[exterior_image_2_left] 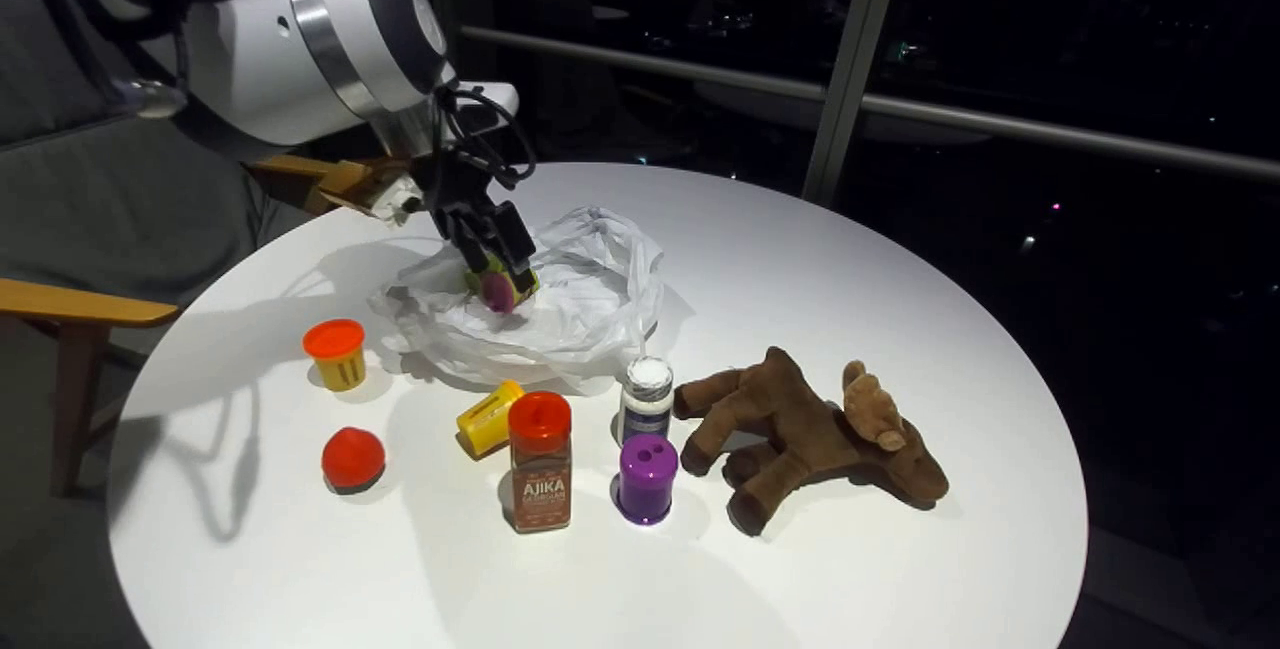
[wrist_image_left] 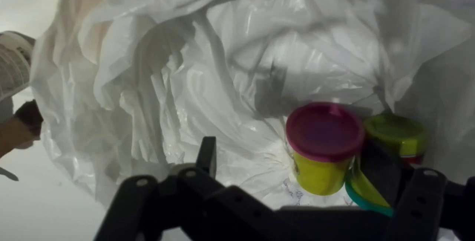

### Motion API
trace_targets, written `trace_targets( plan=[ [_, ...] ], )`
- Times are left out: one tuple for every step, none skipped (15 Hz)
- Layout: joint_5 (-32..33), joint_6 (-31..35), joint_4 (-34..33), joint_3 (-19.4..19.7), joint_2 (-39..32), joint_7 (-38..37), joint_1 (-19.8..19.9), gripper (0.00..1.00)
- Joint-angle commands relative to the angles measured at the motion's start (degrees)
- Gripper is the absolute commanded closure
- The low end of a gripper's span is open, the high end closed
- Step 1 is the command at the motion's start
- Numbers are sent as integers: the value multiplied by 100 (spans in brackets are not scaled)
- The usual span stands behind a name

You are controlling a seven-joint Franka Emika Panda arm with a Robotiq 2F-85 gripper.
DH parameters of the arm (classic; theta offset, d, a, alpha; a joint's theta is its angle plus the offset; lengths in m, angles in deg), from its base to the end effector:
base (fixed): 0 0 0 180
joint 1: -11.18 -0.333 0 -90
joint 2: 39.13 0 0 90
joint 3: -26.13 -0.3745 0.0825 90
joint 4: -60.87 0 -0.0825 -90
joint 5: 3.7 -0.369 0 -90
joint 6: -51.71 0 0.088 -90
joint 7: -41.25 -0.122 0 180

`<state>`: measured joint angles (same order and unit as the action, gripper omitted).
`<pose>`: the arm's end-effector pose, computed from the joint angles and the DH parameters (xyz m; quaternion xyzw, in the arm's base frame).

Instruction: Remove the objects from the plastic and put them on the table.

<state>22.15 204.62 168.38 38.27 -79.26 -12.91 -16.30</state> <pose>0.6398 0.1998 0.1914 0.9771 -0.1109 0.1348 0.1218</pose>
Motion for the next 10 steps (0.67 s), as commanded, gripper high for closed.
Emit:
trace_targets(
  plan=[
    [224,-161,-754,203,-507,346,-12,0],
    [231,-146,-866,249,-597,414,-11,0],
    [199,-155,-971,268,-671,489,5,0],
    [159,-156,-1042,264,-720,591,30,0],
    [123,-166,-1122,263,-778,669,52,0],
    [78,-180,-1187,237,-833,754,93,0],
    [15,-203,-1221,173,-869,880,163,0],
    [-21,-218,-1259,149,-903,970,198,0],
    [-66,-237,-1270,112,-920,1070,240,0],
    [-111,-260,-1293,80,-947,1171,280,0]
  ],
)
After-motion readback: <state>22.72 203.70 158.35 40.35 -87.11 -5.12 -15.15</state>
